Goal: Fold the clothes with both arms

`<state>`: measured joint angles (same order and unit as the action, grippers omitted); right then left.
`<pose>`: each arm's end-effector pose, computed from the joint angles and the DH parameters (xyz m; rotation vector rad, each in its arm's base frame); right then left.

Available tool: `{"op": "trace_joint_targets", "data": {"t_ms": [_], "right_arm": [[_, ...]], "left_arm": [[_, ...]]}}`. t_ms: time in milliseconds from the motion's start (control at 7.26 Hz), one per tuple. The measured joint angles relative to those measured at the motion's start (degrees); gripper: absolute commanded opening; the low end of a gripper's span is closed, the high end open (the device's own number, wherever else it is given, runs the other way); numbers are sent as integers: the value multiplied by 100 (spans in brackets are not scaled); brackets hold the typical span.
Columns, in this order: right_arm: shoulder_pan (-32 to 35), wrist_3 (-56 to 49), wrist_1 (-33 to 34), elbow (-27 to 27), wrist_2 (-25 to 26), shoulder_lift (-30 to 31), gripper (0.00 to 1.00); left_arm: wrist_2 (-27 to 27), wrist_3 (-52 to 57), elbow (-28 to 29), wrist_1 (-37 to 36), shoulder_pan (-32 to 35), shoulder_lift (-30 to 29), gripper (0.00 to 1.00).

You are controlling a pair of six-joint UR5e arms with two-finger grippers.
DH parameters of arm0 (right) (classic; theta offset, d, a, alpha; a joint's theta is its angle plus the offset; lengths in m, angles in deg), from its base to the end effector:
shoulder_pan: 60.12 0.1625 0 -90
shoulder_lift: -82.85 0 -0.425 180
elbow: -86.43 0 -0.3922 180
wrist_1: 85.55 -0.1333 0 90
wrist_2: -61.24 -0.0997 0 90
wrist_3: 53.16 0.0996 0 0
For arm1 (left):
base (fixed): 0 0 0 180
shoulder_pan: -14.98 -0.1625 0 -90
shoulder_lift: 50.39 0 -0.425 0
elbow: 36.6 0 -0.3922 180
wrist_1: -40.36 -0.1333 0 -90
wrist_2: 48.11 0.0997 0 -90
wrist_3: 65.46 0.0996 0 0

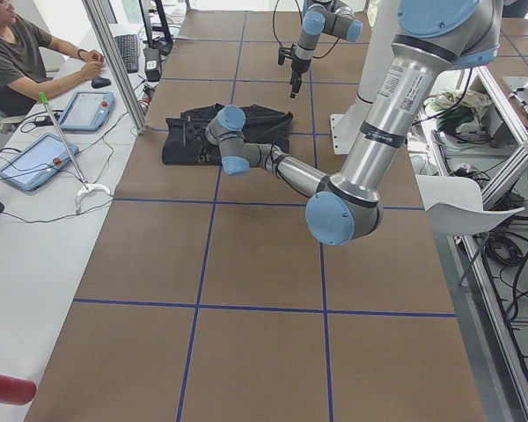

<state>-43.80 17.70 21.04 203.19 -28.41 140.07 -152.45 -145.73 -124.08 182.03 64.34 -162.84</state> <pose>-0.5092 -0.2886 0.1867 0.2338 -0.7123 -0.0446 0.3435 -0.5671 0.3575 0.4278 1.1981 -0.4407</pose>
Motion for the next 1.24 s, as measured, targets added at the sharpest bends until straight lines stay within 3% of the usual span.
{"op": "trace_joint_targets", "data": {"t_ms": [275, 551, 1240], "right_arm": [[229, -1558, -417, -893, -438, -313, 64], [457, -2421, -583, -1394, -979, -380, 49], [424, -2632, -618, -1797, -1156, -529, 49]], "left_arm": [[17, -6, -368, -7, -5, 402, 73], [30, -8, -430, -8, -19, 478, 73], [46, -15, -437, -8, -41, 480, 73]]}}
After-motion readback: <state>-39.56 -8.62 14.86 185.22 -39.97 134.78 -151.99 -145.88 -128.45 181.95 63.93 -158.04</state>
